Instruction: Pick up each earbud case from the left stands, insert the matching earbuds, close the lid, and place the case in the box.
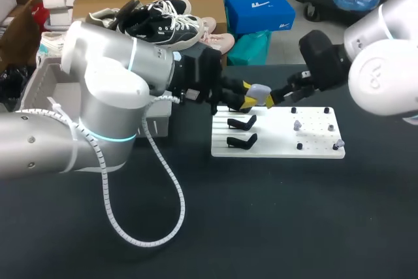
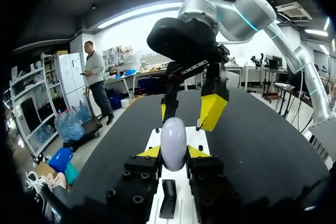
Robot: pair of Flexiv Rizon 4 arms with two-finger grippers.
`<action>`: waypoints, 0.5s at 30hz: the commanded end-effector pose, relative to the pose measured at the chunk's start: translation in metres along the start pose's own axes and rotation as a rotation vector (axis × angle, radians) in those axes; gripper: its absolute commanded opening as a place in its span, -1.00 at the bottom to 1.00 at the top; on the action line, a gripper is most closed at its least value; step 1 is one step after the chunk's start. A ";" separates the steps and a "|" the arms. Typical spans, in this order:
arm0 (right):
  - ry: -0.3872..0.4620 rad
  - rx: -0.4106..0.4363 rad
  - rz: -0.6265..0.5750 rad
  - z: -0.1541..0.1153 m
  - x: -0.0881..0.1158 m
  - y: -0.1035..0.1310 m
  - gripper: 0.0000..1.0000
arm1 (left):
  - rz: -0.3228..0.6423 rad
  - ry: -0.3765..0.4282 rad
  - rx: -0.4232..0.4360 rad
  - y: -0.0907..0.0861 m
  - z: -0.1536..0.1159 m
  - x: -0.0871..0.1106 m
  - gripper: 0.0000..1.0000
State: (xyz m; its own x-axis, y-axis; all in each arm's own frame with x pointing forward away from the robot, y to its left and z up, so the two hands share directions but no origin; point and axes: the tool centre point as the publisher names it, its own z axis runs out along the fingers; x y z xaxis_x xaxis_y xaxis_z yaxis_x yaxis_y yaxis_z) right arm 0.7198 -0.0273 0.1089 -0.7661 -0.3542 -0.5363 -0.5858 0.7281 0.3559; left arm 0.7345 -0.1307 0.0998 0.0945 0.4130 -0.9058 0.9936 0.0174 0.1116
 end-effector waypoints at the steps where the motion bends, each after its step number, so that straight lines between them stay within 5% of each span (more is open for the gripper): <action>1: 0.002 -0.006 0.001 0.002 -0.002 -0.003 1.00 | 0.000 -0.003 0.012 0.000 0.000 0.000 -1.00; 15: -0.006 -0.004 0.002 0.002 -0.006 -0.002 1.00 | 0.005 -0.008 0.034 -0.007 0.000 0.000 -1.00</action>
State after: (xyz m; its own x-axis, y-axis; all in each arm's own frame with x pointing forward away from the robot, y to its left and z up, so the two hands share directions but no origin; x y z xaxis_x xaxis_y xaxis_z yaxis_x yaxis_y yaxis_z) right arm 0.7255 -0.0250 0.1103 -0.7664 -0.3493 -0.5390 -0.5840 0.7284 0.3584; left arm 0.7271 -0.1315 0.0990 0.0992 0.4054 -0.9087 0.9946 -0.0122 0.1032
